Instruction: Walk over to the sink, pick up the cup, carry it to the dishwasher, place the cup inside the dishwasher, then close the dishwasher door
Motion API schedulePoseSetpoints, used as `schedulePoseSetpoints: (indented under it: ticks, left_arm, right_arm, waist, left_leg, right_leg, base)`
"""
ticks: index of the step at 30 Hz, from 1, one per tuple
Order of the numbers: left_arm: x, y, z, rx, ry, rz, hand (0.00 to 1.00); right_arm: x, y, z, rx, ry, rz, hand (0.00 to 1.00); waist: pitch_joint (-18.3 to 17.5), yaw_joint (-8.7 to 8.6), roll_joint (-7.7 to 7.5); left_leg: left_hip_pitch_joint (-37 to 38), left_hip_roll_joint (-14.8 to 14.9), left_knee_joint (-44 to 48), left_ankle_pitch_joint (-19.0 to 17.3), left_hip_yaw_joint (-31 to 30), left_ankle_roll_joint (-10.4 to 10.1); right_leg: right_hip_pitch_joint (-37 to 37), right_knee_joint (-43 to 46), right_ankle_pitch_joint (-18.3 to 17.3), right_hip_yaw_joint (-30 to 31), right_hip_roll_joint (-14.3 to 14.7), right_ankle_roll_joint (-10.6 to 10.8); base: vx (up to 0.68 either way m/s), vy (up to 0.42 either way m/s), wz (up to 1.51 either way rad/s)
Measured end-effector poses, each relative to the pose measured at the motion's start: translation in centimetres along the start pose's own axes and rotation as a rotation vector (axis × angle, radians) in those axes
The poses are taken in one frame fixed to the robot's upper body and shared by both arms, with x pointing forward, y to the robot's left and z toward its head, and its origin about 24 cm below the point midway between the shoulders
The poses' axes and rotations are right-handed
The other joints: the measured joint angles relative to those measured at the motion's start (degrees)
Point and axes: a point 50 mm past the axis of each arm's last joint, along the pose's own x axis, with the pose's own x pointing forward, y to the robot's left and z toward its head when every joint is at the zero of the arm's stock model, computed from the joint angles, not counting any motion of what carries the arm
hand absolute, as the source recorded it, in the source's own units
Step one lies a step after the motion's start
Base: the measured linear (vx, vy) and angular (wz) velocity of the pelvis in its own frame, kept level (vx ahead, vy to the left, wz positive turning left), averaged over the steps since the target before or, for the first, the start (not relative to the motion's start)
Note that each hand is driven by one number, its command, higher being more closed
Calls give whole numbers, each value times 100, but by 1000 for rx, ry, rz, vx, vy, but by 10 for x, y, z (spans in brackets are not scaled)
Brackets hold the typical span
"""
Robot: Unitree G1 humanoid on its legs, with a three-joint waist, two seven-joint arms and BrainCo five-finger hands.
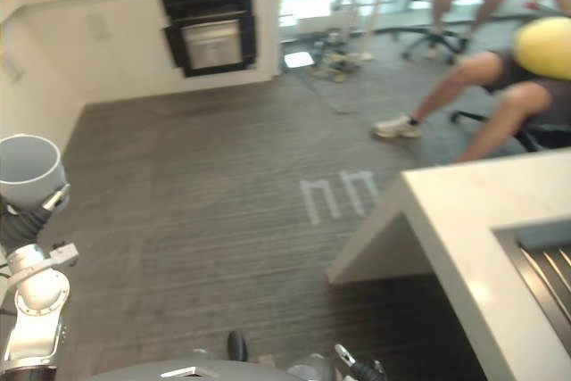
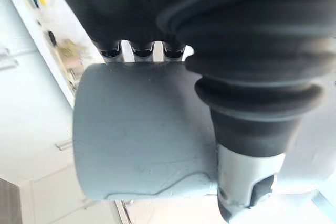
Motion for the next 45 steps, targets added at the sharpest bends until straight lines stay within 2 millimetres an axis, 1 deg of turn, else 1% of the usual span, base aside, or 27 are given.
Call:
schedulePoseSetpoints:
  ticks: [2, 5, 6, 7, 8, 10, 12, 14, 18, 22, 24, 27, 29, 30, 31, 32, 34, 35, 36, 37, 38, 39, 40, 42, 43, 44, 45]
  left_arm:
    - [-7, -7, -5, -18, 23, -42, 100]
    - [-13, -17, -5, -77, 41, -110, 100]
    - [-15, -20, -4, -89, 44, -130, 100]
    - [-18, -26, -3, -112, 50, -173, 100]
    - [-24, -36, -2, -141, 62, -224, 100]
    - [-37, -50, -1, -174, 96, -298, 100]
    - [-47, -56, -4, -197, 145, -324, 100]
    - [-49, -58, -5, -234, 174, -320, 100]
    - [-51, -60, -5, -298, 206, -344, 100]
    - [-53, -64, -5, -396, 250, -384, 100]
    - [-53, -65, -6, -432, 265, -400, 100]
    - [-57, -70, -4, -480, 277, -426, 100]
    - [-62, -78, -1, -533, 289, -460, 100]
    - [-63, -79, 0, -547, 292, -469, 100]
    - [-65, -80, 0, -566, 300, -480, 100]
    - [-65, -81, 0, -576, 302, -501, 100]
    - [-65, -81, 0, -576, 297, -530, 100]
    - [-65, -82, 0, -579, 294, -550, 100]
    - [-66, -82, 0, -580, 293, -563, 100]
    - [-66, -83, 1, -583, 293, -579, 100]
    - [-64, -83, -1, -574, 291, -598, 100]
    - [-61, -82, -1, -558, 285, -621, 100]
    - [-60, -81, -2, -549, 280, -634, 100]
    - [-53, -75, -3, -516, 255, -669, 100]
    - [-51, -73, -4, -510, 251, -663, 100]
    - [-48, -67, -6, -497, 247, -641, 100]
    - [-46, -64, -7, -491, 246, -628, 100]
  right_arm:
    - [0, 6, 2, -45, -12, 27, 0]
    - [3, 13, 7, -66, -26, 51, 0]
    - [3, 14, 8, -72, -26, 56, 0]
    - [4, 19, 11, -83, -24, 69, 0]
    - [7, 25, 16, -107, -13, 90, 0]
    - [10, 30, 22, -144, 14, 108, 0]
    - [12, 46, 30, -190, 25, 157, 0]
    - [12, 60, 32, -221, 29, 214, 0]
    - [11, 61, 22, -226, 71, 229, 0]
    - [10, 56, 12, -218, 99, 217, 0]
    - [10, 56, 11, -190, 97, 227, 0]
    - [10, 48, 8, -157, 98, 219, 0]
    - [11, 38, 10, -143, 78, 196, 0]
    - [11, 36, 11, -140, 75, 188, 0]
    - [11, 29, 9, -117, 75, 167, 0]
    - [11, 27, 10, -107, 71, 159, 0]
    - [12, 20, 13, -92, 64, 137, 0]
    - [14, 17, 18, -96, 46, 131, 0]
    - [14, 15, 20, -91, 36, 124, 0]
    - [15, 11, 25, -87, 24, 113, 0]
    - [16, 9, 27, -46, 21, 99, 0]
    - [16, 15, 25, -19, 23, 111, 0]
    - [15, 18, 23, 2, 30, 117, 0]
    - [11, 33, 8, 64, 69, 143, 0]
    - [10, 35, 5, 71, 76, 147, 0]
    - [9, 37, 6, 69, 71, 151, 0]
    - [10, 38, 7, 52, 69, 155, 0]
  waist:
    - [25, 0, -113]
    - [-22, 6, -201]
    - [-43, 10, -243]
    - [-77, 21, -369]
    - [-81, 8, -404]
    - [-71, 81, -349]
    - [-83, 114, -326]
    - [-82, 160, -328]
    - [-78, 191, -336]
    - [-69, 160, -354]
    - [-44, 90, -377]
    - [30, 84, -289]
    - [68, 53, -210]
    - [79, 51, -189]
    - [106, 59, -236]
    - [108, 40, -226]
    - [120, 28, -270]
    - [116, 29, -262]
    - [101, 22, -225]
    - [70, -20, -104]
    - [85, -66, -141]
    - [89, -94, -176]
    - [82, -95, -188]
    - [78, -84, -207]
    - [77, -75, -203]
    - [63, -70, -178]
    - [62, -55, -168]
  left_leg:
    - [-12, -30, -60, 49, -64, -17]
    - [-165, -34, -85, 118, -415, -115]
    - [-186, -48, -114, 121, -422, -119]
    - [-194, -112, -226, 157, -425, -155]
    - [-242, -120, -226, 222, -413, -144]
    - [-271, -40, -225, 383, -402, -113]
    - [-246, 25, -225, 411, -403, -105]
    - [-227, 63, -225, 421, -388, -121]
    - [-176, 63, -217, 441, -394, -68]
    - [-108, 89, -185, 435, -392, -6]
    - [-171, 106, 110, 260, -379, -31]
    - [-658, 324, 1699, -626, -183, -78]
    - [-1093, 510, 2753, -820, -97, -302]
    - [-1163, 518, 2859, -807, -108, -367]
    - [-1202, 525, 2933, -834, -120, -421]
    - [-1200, 643, 3048, -1032, -151, -334]
    - [-1088, 761, 2777, -1093, -539, -494]
    - [-961, 807, 2321, -963, -868, -649]
    - [-861, 864, 2080, -818, -1009, -688]
    - [-712, 999, 1744, -541, -1092, -703]
    - [-559, 815, 1537, -465, -1016, -1057]
    - [-487, 669, 1462, -491, -867, -959]
    - [-478, 624, 1439, -517, -832, -907]
    - [-384, 604, 1409, -603, -566, -752]
    - [-321, 622, 1353, -602, -484, -728]
    - [-186, 700, 1232, -585, -246, -687]
    - [-102, 730, 1156, -572, -133, -677]
  right_leg:
    - [-42, -75, 13, 595, 230, 206]
    - [-164, -268, 44, 1205, 484, 257]
    - [-169, -364, 46, 1232, 483, 262]
    - [-172, -540, 120, 1239, 437, 383]
    - [-148, -568, 249, 1122, 415, 565]
    - [-75, -647, 316, 948, 461, 565]
    - [102, -892, 405, 843, 532, 547]
    - [221, -1100, 517, 835, 590, 491]
    - [383, -1245, 593, 823, 624, 535]
    - [448, -1240, 532, 845, 656, 477]
    - [436, -1083, 435, 857, 633, 453]
    - [324, -487, 39, 992, 653, 411]
    - [241, -164, -185, 1067, 653, 324]
    - [244, -155, -184, 1089, 637, 321]
    - [239, -155, -143, 1135, 551, 325]
    - [251, -157, -87, 1176, 480, 399]
    - [221, -183, -41, 1407, 282, 507]
    - [141, -194, -11, 1577, 138, 641]
    - [117, -192, 6, 1644, 83, 744]
    - [90, -209, 13, 1724, 43, 853]
    - [82, -243, 55, 1829, -184, 1029]
    - [121, -413, 301, 1827, -360, 1043]
    - [134, -522, 438, 1821, -402, 1032]
    - [160, -820, 988, 1732, -447, 979]
    - [156, -857, 1094, 1649, -440, 902]
    - [147, -921, 1285, 1313, -421, 743]
    - [147, -957, 1361, 1097, -417, 675]
  base:
    - [47, -50, 149]
    - [41, -58, 115]
    - [48, -82, 121]
    - [39, -95, 104]
    - [29, -81, 96]
    - [24, -73, 50]
    - [65, -68, 15]
    - [108, -67, -1]
    - [129, -49, 0]
    - [68, -55, -2]
    - [23, -61, -5]
    - [-27, -29, -22]
    - [-64, 8, -10]
    - [-51, 33, -21]
    - [-12, 62, -24]
    - [9, 76, -27]
    - [49, 134, -43]
    - [53, 199, -59]
    - [72, 273, -48]
    - [83, 339, -37]
    - [89, 406, -45]
    - [44, 337, -44]
    - [14, 296, -47]
    - [-6, 263, -53]
    - [-13, 206, -69]
    - [-17, 135, -67]
    - [-27, 136, -92]
